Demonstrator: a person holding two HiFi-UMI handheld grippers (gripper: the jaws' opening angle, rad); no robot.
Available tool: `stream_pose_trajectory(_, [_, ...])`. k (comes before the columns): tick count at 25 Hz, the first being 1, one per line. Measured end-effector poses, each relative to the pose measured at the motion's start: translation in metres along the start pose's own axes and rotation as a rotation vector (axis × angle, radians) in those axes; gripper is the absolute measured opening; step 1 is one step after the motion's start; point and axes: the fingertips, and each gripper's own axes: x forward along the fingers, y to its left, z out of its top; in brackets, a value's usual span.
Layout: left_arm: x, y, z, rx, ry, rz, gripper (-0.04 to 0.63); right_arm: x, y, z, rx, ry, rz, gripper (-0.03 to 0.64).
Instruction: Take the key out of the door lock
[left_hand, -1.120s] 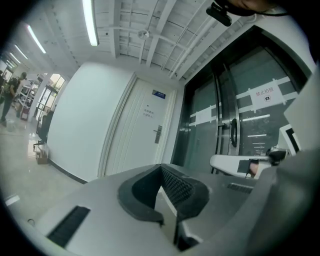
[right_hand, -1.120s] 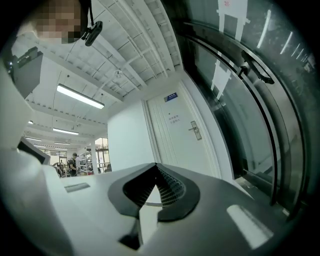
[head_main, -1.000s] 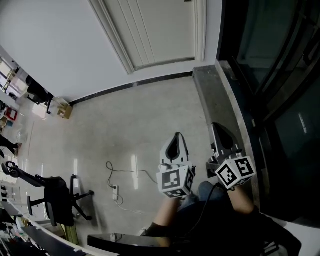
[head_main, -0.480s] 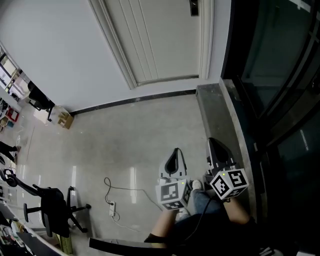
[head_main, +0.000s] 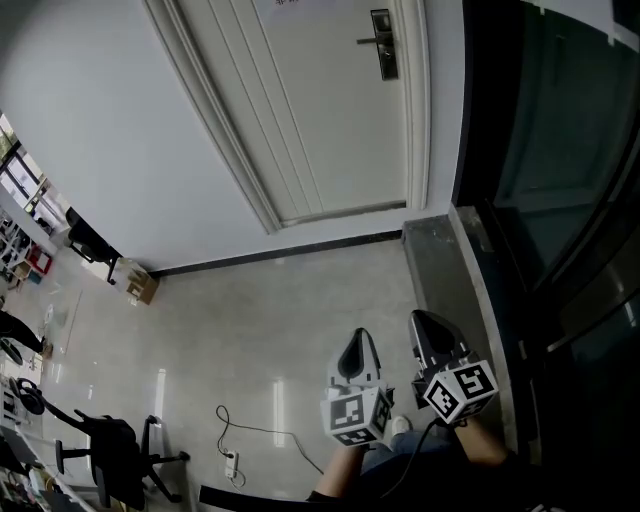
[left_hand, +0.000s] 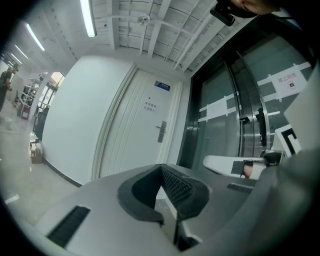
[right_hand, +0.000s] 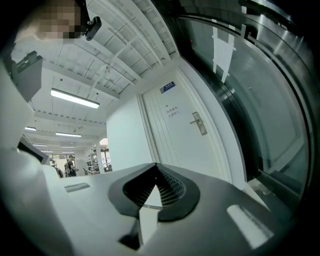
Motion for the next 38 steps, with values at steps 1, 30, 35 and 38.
stream_pose_trajectory(1, [0.007, -0.002, -0.002, -0.006, 0.008, -0.005, 0.000, 0.004, -0.007, 0.001, 0.000, 0.004, -0.006, 0.002])
stream_pose_trajectory(30, [0.290, 0.124, 0.052, 0.010, 0.044, -0.074, 0.000, 0.299, -0.090, 0.008, -0.023, 0.034, -0.025, 0.002])
stream_pose_trajectory(35, [0.318, 0.139, 0.039, -0.020, 0.097, -0.085, 0.000, 0.323, -0.105, 0.001, -0.018, 0.045, -0.067, 0.002])
stream_pose_trajectory(38, [0.337, 0.138, 0.034, -0.010, 0.113, -0.097, 0.000, 0.330, -0.122, 0.001, -0.021, 0.062, -0.089, 0.002])
